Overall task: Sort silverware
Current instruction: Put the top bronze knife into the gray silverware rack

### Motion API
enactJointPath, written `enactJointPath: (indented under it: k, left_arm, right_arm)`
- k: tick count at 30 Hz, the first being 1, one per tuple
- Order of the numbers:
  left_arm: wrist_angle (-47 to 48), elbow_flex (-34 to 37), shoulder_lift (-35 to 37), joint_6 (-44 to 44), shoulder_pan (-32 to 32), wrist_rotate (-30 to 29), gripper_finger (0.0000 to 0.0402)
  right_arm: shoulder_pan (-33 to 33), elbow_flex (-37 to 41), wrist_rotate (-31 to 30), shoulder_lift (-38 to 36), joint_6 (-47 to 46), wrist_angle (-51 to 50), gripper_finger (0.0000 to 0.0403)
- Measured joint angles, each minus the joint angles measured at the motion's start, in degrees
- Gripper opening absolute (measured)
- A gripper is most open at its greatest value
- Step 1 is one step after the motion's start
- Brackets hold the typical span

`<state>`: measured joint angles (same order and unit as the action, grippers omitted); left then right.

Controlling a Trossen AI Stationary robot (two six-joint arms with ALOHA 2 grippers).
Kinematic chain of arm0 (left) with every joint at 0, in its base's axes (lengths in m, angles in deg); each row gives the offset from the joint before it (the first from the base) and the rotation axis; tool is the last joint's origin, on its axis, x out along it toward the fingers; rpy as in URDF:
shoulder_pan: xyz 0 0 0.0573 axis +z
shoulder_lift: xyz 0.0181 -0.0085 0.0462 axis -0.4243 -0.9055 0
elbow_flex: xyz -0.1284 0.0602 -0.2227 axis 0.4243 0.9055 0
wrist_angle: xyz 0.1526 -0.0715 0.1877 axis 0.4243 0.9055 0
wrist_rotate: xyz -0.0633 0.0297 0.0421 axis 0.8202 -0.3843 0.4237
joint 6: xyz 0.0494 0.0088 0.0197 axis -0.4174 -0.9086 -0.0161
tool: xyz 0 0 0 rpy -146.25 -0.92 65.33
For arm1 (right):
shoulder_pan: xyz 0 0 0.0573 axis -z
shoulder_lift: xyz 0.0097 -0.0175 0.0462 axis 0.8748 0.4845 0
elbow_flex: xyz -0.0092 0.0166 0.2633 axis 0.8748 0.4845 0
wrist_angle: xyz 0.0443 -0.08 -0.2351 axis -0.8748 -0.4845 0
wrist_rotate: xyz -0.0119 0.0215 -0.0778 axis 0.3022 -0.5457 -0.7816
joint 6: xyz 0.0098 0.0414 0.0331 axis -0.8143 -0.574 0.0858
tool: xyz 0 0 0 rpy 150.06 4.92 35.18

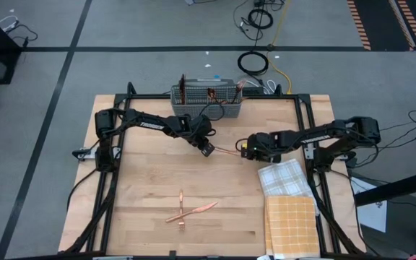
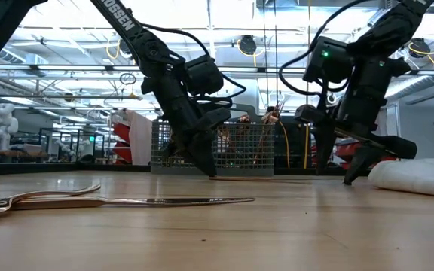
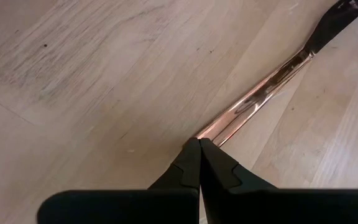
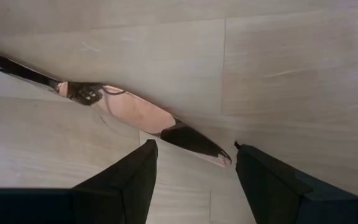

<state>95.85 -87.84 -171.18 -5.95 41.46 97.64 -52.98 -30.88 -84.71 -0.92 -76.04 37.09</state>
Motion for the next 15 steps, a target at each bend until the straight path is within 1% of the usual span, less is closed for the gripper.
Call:
enactJointPath:
  k: [5, 10, 15]
  left_arm:
    - [-0.02, 0.0, 0.0, -0.01, 0.0, 0.03, 0.0]
    - [-1.07, 0.04, -0.09, -0.01, 0.0, 0.03, 0.0]
    - [-1.22, 0.07, -0.09, 0.45, 0.0, -0.1, 0.0]
  right_arm:
    - [2.33, 0.03, 1.52, 0.02, 0.33, 0.65, 0.0215]
    - [3.66, 0.25, -0.8, 0.17, 1.34, 3.59, 0.0215]
    - [3.7, 0.28, -0.62, 0.17, 3.1, 3.93, 0.0212]
